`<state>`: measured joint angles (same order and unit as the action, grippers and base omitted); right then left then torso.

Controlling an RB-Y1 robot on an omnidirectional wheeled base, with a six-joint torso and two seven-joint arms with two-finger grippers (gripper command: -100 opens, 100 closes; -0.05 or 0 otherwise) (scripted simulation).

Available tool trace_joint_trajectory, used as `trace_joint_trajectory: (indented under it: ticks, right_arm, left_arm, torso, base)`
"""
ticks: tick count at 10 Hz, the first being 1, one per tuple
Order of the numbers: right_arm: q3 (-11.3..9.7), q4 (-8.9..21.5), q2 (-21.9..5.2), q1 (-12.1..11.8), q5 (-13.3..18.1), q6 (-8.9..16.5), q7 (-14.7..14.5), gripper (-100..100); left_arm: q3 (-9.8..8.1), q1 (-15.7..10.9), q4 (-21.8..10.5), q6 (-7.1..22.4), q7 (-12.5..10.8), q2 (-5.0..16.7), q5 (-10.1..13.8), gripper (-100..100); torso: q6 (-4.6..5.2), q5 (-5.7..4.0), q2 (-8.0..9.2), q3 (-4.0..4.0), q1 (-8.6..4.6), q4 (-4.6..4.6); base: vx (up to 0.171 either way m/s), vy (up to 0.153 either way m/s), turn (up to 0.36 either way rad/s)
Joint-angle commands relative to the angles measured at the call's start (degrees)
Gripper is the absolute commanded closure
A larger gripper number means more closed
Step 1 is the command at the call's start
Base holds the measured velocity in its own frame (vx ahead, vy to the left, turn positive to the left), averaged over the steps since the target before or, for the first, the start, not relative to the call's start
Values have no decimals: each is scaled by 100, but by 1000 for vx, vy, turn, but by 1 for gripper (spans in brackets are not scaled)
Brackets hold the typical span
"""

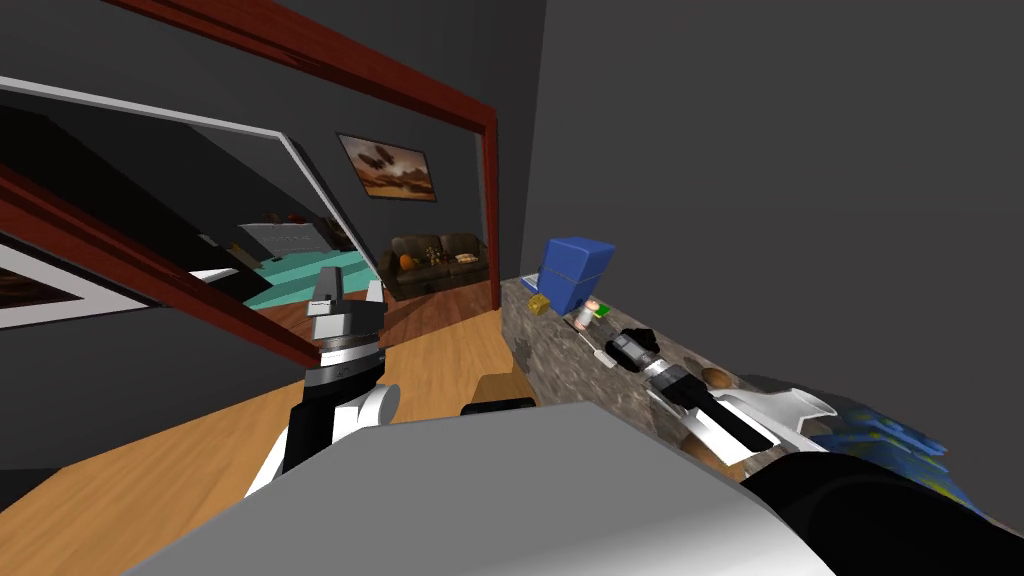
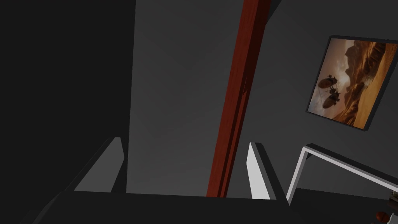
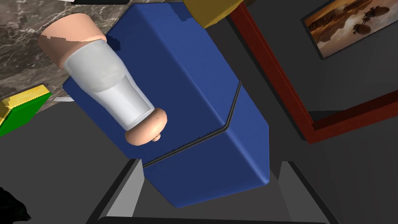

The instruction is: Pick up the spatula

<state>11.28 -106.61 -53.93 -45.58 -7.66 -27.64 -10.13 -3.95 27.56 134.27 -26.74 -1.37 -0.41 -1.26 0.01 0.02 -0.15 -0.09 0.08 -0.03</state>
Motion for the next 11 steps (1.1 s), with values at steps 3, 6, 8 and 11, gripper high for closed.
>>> trace_joint_trajectory:
  ticks: [3, 6, 8, 11]
  right_arm:
    - [-73, 369, -572, -209, 65, -51, 24, -100]
    - [-124, 524, -924, -318, 107, -65, 42, -100]
    - [-189, 678, -1206, -428, 155, -77, 65, -100]
    - [-358, 978, -1720, -648, 269, -93, 122, -100]
  left_arm:
    - [0, 0, 0, 0, 0, 0, 0, 0]
    - [0, 0, 0, 0, 0, 0, 0, 0]
    - [0, 0, 0, 0, 0, 0, 0, 0]
    - [0, 0, 0, 0, 0, 0, 0, 0]
  torso:
    - [0, 0, 0, 0, 0, 0]
    - [-1, 1, -1, 0, 4, 0]
    - [-2, 0, 0, 0, 3, 0]
    - [2, 0, 4, 2, 0, 1]
  base:
    - [40, 18, 94]
    - [41, 19, 73]
    - [37, 18, 94]
    - [36, 13, 82]
